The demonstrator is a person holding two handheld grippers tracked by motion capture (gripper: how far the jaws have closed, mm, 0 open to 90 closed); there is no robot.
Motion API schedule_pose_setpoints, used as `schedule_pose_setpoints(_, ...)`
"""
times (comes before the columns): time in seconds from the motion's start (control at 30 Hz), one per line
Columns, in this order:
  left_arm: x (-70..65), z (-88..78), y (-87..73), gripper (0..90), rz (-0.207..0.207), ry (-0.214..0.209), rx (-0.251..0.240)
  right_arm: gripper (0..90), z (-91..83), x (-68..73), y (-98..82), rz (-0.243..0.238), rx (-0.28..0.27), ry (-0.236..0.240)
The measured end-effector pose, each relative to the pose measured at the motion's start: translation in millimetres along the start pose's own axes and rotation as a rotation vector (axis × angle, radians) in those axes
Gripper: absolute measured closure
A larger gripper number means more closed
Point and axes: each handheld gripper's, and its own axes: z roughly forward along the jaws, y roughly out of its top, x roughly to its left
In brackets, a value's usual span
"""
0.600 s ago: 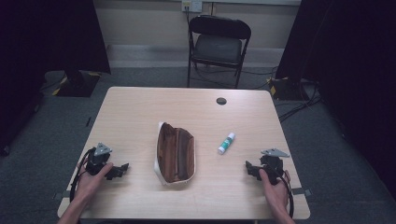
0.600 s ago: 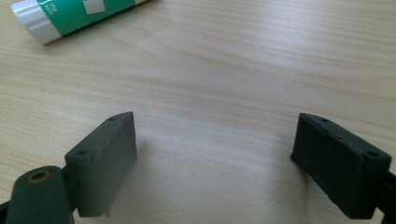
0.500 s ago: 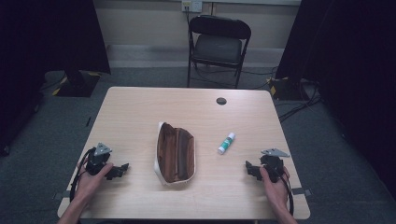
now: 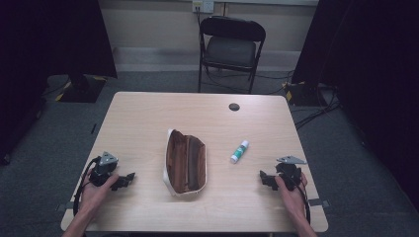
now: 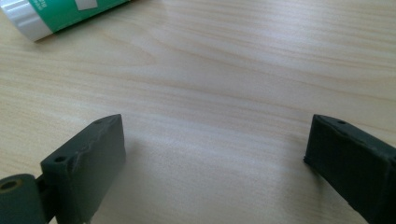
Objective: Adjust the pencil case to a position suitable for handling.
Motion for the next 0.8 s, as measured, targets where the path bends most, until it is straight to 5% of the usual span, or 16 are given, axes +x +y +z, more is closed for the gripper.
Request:
schedule_pose_setpoints(0.1, -3.6, -3.6, 0.9, 16.9, 0.017, -0.001, -0.017, 4.1, -1.0, 0.5, -0.8, -0.004, 0.001, 0.008)
schedule_pose_setpoints(0.17, -8.9, -11.2, 4.3, 17.4, -0.016, -0.028, -0.095, 4.1, -1.8, 0.9, -1.6, -0.012, 0.001, 0.015)
schedule_pose_setpoints(0.57, -37.6, -23.2, 19.5, 19.4, 0.025, -0.103, -0.19, 4.0, -1.8, 1.8, -1.6, -0.038, 0.0, 0.042)
schedule_pose_setpoints(0.63, -44.5, -29.8, 25.0, 20.7, -0.01, -0.136, -0.217, 4.0, -1.7, 1.8, -1.6, -0.038, 0.0, 0.042)
schedule_pose_setpoints(0.8, -55.2, -38.8, 29.1, 25.5, -0.012, -0.126, -0.265, 3.9, -1.6, 1.7, -1.5, -0.04, 0.0, 0.042)
